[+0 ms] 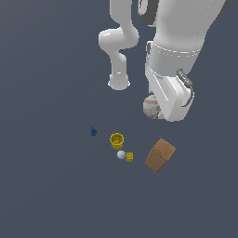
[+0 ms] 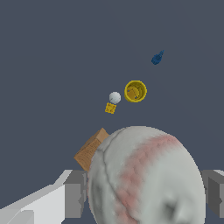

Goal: Pick up a designated object from a clutter of objects.

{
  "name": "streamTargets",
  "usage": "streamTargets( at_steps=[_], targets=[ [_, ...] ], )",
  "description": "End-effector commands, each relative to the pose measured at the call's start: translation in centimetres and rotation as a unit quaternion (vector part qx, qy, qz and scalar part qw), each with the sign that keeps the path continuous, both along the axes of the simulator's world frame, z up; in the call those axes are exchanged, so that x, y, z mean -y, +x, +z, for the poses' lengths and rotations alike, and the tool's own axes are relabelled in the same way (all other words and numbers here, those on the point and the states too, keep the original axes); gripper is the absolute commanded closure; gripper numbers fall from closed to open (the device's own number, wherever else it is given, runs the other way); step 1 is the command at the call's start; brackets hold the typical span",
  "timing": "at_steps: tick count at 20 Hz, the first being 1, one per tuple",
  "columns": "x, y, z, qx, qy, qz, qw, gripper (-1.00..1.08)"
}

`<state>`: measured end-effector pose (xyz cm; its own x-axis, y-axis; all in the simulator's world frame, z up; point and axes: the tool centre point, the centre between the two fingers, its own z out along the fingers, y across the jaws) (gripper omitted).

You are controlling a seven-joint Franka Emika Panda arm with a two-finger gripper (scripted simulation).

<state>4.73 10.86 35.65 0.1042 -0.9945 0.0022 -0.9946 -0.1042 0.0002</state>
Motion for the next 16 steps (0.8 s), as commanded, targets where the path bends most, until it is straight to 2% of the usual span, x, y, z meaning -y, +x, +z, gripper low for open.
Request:
streamTargets(
  at_steps=[1,8,16],
  targets=[
    [-1.3,0.0,1.9,0.0,0.0,0.0,1.0,1.08],
    [-3.5,0.1,4.8,0.0,0.001,0.0,1.0,1.08],
    [-4.0,0.3,5.5,0.0,0.001,0.0,1.0,1.08]
  ],
)
